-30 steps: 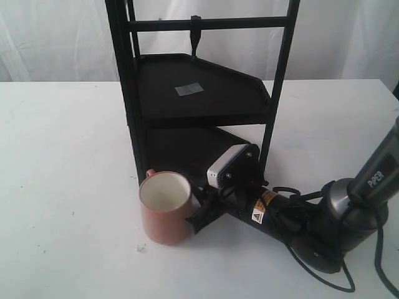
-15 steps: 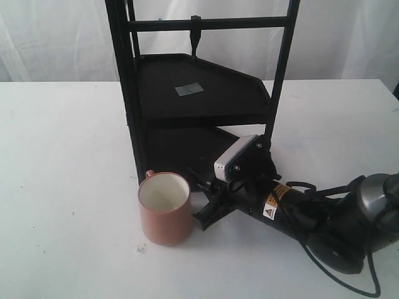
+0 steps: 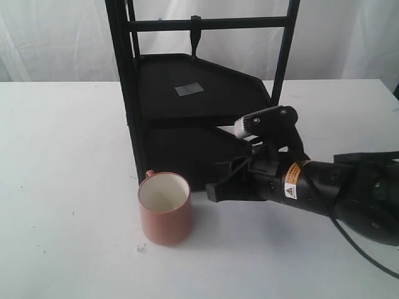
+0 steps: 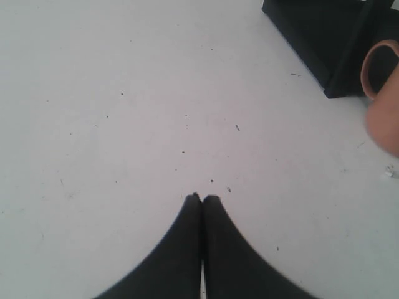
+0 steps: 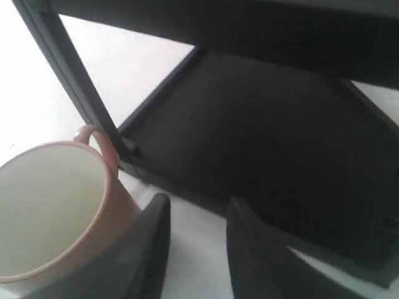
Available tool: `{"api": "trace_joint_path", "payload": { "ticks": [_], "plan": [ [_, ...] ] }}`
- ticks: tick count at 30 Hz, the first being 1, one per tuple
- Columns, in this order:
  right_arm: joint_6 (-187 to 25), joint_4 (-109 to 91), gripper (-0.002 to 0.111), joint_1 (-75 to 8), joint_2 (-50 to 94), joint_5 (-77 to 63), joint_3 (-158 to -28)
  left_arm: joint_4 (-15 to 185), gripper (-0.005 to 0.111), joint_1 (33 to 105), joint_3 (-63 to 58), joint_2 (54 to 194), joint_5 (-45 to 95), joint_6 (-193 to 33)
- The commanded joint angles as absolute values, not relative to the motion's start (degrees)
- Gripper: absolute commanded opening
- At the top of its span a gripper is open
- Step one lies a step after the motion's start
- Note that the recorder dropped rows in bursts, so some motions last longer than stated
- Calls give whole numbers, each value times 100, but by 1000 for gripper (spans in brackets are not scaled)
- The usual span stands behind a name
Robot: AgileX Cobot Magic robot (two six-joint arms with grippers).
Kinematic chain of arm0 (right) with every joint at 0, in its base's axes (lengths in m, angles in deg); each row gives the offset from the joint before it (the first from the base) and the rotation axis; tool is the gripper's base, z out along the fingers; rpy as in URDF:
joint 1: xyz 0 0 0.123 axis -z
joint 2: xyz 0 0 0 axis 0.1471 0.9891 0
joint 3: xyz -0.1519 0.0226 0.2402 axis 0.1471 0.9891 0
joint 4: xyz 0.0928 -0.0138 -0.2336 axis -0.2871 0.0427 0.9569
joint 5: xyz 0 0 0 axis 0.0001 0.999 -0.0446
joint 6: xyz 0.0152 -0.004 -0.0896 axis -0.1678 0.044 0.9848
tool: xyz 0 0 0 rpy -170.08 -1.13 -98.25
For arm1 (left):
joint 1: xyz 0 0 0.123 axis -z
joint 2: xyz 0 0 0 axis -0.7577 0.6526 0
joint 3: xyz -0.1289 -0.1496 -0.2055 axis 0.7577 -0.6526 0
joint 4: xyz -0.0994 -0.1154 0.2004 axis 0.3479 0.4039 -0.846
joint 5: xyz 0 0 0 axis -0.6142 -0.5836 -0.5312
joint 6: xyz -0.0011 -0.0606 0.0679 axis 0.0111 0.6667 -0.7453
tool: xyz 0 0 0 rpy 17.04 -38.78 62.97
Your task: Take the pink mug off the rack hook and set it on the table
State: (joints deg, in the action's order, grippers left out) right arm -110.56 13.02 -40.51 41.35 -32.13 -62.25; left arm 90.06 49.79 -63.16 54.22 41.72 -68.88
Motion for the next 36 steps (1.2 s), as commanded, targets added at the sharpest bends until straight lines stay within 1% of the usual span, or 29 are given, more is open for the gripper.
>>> {"api": "trace_joint_path", "payload": {
  "ticks": [1,4,7,8,12,14,15,16,17,18,20,24,27,32,36],
  "plan": [
    [-12480,2313,30,-4194,3551,-2073,-6452,9048,0,4994,-6329,5393,4168,-6881],
    [-13261,3073,30,-4526,3162,-1758,-6608,9048,0,4994,-6329,5393,4168,-6881],
    [-13596,3209,30,-4911,2942,-1312,-6748,9048,0,4994,-6329,5393,4168,-6881],
    [-13608,3157,30,-5156,2884,-898,-6865,9048,0,4994,-6329,5393,4168,-6881],
    [-13581,2758,30,-5544,2884,271,-7131,9048,0,4994,-6329,5393,4168,-6881],
    [-13428,2460,30,-5650,2884,869,-7261,9048,0,4994,-6329,5393,4168,-6881],
    [-12679,1891,30,-5735,2884,1442,-7414,9048,0,4994,-6329,5393,4168,-6881],
    [-12089,1569,30,-5761,2884,1673,-7480,9048,0,4994,-6329,5393,4168,-6881],
    [-10726,655,30,-5783,2884,2057,-7640,9048,0,4994,-6329,5393,4168,-6881],
    [-9794,-17,30,-5805,2884,2401,-7798,9048,0,4994,-6329,5393,4168,-6881],
    [-8908,-836,30,-5805,2884,2996,-8075,9048,0,4994,-6329,5393,4168,-6881],
    [-8941,-934,30,-5805,2906,3601,-8705,9048,0,4994,-6329,5393,4168,-6881],
    [-9179,-883,30,-5745,3048,3786,-9092,9048,0,4994,-6329,5393,4168,-6881],
    [-9369,-1199,30,-5459,3372,3794,-9189,9048,0,4994,-6329,5393,4168,-6881],
    [-9010,-2195,30,-5047,3788,3666,-9189,9048,0,4994,-6329,5393,4168,-6881]
  ]
}}
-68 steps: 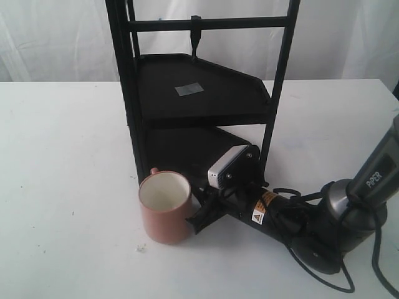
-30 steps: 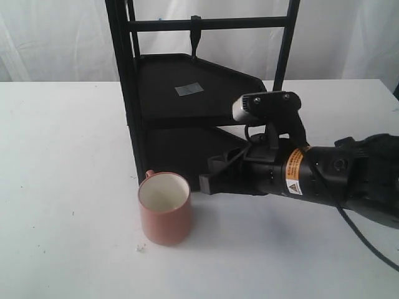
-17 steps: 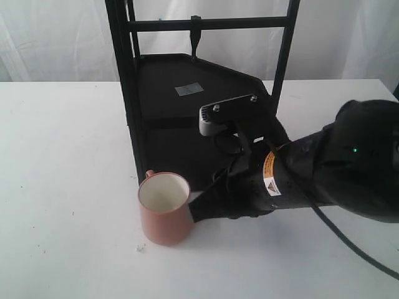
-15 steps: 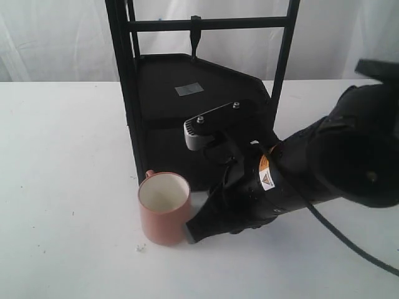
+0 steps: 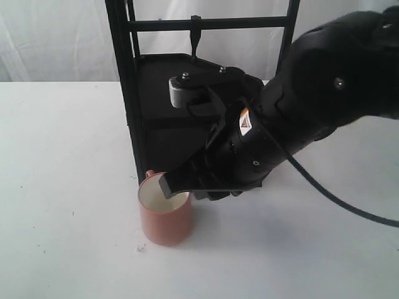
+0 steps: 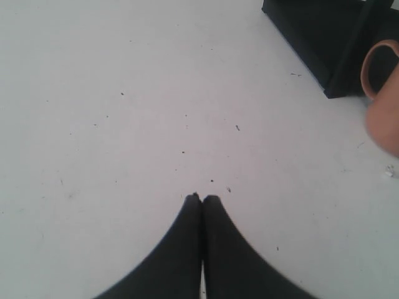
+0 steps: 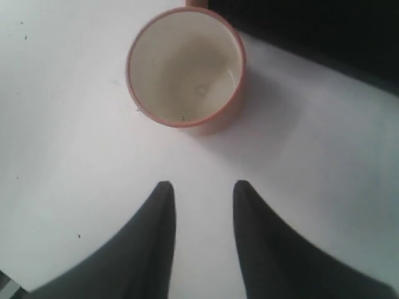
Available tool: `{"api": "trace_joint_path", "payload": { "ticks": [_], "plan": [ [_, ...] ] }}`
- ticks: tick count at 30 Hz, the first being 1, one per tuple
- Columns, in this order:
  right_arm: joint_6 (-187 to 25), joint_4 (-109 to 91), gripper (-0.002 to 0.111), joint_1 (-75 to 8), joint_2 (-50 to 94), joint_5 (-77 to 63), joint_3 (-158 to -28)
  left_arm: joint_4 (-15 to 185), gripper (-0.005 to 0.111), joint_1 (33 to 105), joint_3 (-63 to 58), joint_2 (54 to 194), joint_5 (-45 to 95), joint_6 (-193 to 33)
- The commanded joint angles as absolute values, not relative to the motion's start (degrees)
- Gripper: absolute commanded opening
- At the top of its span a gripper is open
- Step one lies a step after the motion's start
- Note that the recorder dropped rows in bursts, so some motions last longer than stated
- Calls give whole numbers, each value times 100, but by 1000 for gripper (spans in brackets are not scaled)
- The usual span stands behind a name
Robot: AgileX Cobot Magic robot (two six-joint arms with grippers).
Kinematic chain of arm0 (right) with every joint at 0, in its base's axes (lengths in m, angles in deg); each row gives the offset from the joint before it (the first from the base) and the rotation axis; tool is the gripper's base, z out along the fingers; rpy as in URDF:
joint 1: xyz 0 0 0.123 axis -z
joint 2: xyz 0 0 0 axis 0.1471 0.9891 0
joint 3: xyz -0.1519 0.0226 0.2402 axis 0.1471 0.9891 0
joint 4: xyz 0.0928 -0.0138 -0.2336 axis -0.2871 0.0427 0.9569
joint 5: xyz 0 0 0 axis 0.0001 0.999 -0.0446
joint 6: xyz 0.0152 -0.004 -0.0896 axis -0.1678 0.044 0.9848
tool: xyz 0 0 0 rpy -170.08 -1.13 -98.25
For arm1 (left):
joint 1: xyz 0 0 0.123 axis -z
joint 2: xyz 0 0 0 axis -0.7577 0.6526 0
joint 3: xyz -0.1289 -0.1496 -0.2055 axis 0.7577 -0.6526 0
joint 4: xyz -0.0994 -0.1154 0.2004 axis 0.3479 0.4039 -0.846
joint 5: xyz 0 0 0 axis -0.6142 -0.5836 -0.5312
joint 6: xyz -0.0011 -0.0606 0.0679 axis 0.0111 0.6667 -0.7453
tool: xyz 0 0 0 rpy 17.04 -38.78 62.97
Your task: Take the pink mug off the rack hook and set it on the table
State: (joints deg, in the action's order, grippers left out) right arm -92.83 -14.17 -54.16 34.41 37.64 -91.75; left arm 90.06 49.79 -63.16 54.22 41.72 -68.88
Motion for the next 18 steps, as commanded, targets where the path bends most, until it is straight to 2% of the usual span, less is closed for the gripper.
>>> {"api": "trace_joint_path", "payload": {
  "ticks": [1,9,13,18],
  "plan": [
    [-8914,-2406,30,-4964,3894,3600,-9201,9048,0,4994,-6329,5393,4168,-6881],
    [-9090,-2370,31,-4892,4311,2932,-9339,9048,0,4994,-6329,5393,4168,-6881],
    [-9113,-2312,36,-4892,4517,2785,-9504,9048,0,4994,-6329,5393,4168,-6881],
    [-9129,-2312,37,-4892,4869,2788,-9719,9048,0,4994,-6329,5393,4168,-6881]
  ]
}}
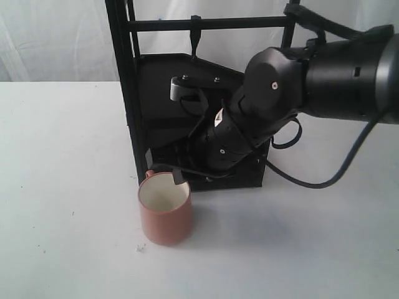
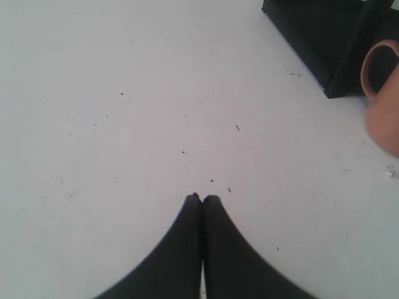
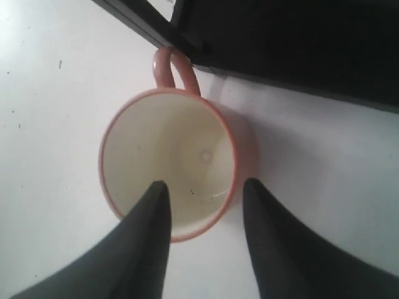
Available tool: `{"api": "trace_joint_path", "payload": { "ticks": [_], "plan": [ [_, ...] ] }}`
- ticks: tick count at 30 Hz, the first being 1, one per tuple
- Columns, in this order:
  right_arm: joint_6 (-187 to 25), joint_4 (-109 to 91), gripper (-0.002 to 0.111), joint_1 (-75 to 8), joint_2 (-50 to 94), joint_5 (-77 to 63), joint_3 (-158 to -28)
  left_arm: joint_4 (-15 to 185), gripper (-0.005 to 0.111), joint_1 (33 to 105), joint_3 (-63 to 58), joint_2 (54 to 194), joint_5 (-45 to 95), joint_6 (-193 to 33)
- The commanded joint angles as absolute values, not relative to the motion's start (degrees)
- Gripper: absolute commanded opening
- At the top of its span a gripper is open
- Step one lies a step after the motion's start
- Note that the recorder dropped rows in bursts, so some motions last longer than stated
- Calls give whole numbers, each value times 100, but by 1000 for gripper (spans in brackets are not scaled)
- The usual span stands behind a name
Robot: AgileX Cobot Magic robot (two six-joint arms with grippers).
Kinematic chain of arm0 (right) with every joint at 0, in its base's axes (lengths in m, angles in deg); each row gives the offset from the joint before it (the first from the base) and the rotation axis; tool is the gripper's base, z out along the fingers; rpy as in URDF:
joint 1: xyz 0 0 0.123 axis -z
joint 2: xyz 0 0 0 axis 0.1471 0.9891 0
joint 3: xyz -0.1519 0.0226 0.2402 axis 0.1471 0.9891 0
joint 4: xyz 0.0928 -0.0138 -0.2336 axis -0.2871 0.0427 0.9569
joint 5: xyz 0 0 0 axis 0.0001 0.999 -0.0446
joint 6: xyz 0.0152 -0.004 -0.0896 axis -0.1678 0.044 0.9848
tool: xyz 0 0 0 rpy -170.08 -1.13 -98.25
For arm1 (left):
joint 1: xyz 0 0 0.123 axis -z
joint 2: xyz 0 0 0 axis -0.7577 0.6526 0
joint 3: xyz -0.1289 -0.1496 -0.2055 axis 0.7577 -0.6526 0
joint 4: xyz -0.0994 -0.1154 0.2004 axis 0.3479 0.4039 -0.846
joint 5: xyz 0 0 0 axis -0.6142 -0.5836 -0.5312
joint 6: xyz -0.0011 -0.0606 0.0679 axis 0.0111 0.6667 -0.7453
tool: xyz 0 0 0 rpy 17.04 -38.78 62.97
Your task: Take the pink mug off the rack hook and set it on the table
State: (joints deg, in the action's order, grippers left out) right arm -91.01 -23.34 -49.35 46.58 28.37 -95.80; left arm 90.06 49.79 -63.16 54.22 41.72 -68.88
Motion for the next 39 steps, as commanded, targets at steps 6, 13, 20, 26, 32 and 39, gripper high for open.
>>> {"api": "trace_joint_path", "payload": {
  "ticks": [6,13,20,26,32,39],
  "plan": [
    [-9291,-1927,37,-4892,5143,2897,-9856,9048,0,4994,-6329,5393,4168,-6881],
    [-9299,-1912,37,-4892,5328,2883,-9867,9048,0,4994,-6329,5393,4168,-6881],
    [-9299,-1936,37,-4892,5516,2909,-9867,9048,0,4994,-6329,5393,4168,-6881],
    [-9170,-1936,29,-4892,5562,3087,-9867,9048,0,4994,-6329,5393,4168,-6881],
    [-8934,-1936,11,-4892,5562,3229,-9867,9048,0,4994,-6329,5393,4168,-6881],
    [-8485,-1900,9,-4902,5334,3877,-9868,9048,0,4994,-6329,5393,4168,-6881]
  ]
}}
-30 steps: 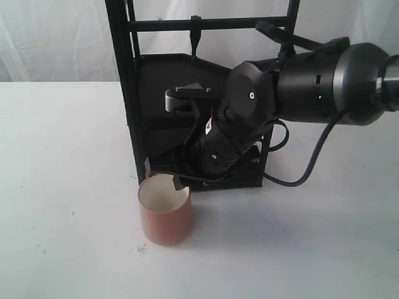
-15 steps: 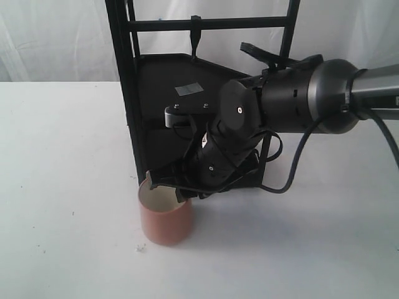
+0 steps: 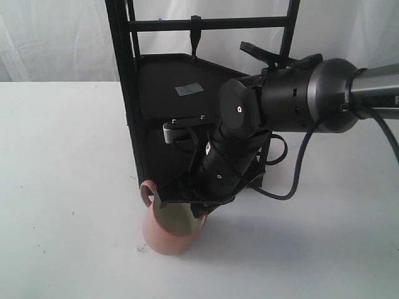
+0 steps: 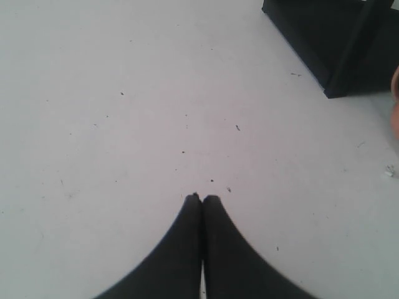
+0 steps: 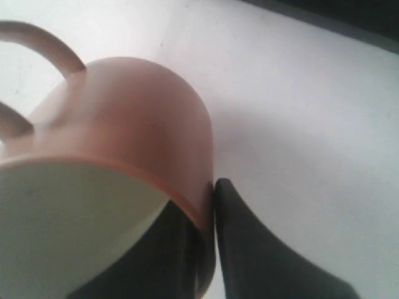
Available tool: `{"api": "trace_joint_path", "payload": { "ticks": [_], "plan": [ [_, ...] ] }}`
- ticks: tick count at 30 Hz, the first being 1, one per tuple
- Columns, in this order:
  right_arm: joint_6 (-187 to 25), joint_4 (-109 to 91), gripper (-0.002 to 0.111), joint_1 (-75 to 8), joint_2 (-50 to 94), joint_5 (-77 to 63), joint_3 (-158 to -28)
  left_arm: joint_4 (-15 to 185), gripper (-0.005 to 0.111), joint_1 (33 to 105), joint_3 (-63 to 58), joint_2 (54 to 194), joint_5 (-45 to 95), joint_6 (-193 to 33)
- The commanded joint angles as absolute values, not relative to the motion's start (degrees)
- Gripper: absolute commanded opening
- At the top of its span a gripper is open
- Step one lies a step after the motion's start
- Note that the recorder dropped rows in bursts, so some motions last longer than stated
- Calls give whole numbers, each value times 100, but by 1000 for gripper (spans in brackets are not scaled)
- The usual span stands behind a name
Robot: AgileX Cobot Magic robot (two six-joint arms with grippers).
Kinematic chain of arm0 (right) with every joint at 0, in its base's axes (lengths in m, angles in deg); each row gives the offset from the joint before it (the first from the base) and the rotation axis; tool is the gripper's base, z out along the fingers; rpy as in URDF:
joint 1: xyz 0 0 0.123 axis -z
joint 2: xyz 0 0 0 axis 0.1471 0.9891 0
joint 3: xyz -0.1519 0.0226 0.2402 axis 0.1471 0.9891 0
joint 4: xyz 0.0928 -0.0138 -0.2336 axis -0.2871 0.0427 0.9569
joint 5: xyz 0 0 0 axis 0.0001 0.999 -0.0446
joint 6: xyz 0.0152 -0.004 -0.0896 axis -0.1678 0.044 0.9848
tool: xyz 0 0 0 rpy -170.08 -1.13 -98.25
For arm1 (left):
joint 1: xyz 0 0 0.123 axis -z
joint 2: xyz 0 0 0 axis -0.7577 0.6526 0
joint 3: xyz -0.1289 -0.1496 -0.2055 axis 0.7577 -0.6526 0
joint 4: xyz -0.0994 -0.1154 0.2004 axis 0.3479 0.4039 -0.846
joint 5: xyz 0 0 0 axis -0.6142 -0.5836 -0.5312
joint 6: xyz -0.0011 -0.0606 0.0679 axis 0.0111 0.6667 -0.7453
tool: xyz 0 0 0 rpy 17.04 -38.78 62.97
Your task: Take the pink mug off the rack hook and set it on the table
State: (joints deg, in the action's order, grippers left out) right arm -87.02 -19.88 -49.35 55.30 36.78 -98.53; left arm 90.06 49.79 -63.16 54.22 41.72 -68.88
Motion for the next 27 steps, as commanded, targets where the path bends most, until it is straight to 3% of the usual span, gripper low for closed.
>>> {"api": "trace_joint_path", "payload": {
  "ticks": [1,27],
  "plan": [
    [-8443,-1900,9,-4902,5230,3890,-9868,9048,0,4994,-6329,5393,4168,-6881],
    [-8291,-1301,9,-4902,5292,4843,-9868,9048,0,4994,-6329,5393,4168,-6881]
  ]
}}
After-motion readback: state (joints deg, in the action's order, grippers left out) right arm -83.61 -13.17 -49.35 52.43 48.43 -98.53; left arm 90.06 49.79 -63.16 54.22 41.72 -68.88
